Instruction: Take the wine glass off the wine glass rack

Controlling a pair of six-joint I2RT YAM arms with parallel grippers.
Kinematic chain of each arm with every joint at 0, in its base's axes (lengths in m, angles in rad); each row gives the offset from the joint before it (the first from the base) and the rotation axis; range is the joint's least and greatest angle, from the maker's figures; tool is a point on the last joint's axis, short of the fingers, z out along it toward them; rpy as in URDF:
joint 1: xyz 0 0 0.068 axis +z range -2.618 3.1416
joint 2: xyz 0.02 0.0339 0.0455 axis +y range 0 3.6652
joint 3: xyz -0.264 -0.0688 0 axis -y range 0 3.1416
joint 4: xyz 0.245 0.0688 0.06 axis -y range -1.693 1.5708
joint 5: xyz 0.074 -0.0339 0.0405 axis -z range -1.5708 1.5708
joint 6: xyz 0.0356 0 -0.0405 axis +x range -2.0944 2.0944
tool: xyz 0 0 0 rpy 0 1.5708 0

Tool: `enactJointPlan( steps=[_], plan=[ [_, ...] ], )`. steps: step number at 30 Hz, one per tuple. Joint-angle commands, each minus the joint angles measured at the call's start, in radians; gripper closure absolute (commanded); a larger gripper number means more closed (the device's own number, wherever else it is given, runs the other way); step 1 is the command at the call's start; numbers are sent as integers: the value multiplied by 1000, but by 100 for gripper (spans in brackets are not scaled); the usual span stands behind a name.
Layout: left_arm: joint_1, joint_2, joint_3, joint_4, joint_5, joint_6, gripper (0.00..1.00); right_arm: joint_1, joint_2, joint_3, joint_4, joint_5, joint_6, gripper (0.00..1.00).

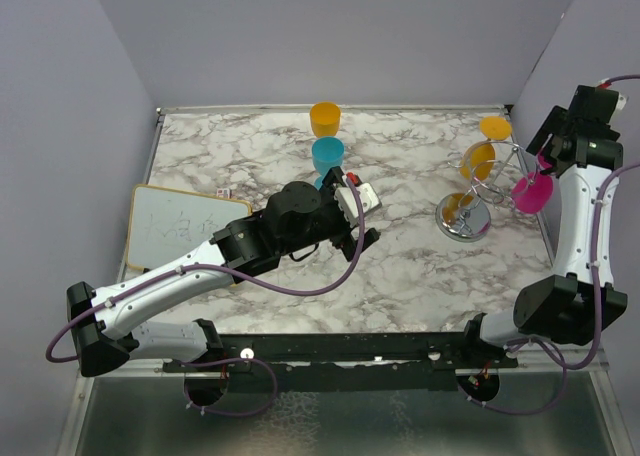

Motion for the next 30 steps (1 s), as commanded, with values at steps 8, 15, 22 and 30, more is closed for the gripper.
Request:
enactJointPlan(
  steps=[8,15,22,30],
  plan=[
    [-16,-25,-10,21,-16,7,1,-16,-63,-10,13,68,-2,25],
    [-18,-33,-10,20,-19,8,1,-30,-59,-18,16,70,1,25],
    [-29,-35,-12,19,-27,17,1,-43,-28,28,21,33,20,25],
    [-28,-37,-13,19,-44,26,1,-43,21,83,44,-12,10,26]
  ],
)
